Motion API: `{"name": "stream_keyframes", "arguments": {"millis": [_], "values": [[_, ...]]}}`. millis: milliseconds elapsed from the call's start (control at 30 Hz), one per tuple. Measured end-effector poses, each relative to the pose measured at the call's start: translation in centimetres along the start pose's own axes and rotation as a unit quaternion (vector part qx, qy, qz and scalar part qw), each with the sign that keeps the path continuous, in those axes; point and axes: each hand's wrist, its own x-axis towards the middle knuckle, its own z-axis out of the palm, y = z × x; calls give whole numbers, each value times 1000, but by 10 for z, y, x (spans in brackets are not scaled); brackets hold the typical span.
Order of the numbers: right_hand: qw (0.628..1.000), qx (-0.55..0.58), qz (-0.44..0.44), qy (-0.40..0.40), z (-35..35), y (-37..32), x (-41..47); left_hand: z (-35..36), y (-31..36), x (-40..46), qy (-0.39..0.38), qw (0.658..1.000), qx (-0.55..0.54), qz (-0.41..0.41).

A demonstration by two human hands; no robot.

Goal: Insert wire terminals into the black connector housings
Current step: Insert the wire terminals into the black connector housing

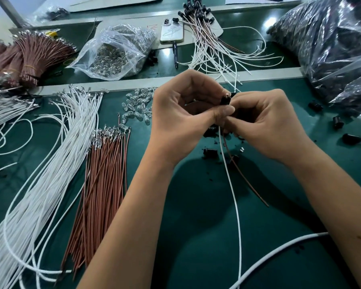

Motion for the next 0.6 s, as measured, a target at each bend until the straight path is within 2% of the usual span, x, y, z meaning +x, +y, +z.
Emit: {"name": "stream_keyframes", "arguments": {"millis": [200,600], "values": [[1000,-12,-2,13,2,-1,0,-3,-3,2,1,999,18,-45],[1000,-8,1,26,3,-3,-1,-4,-5,3,0,999,31,-24]]}}
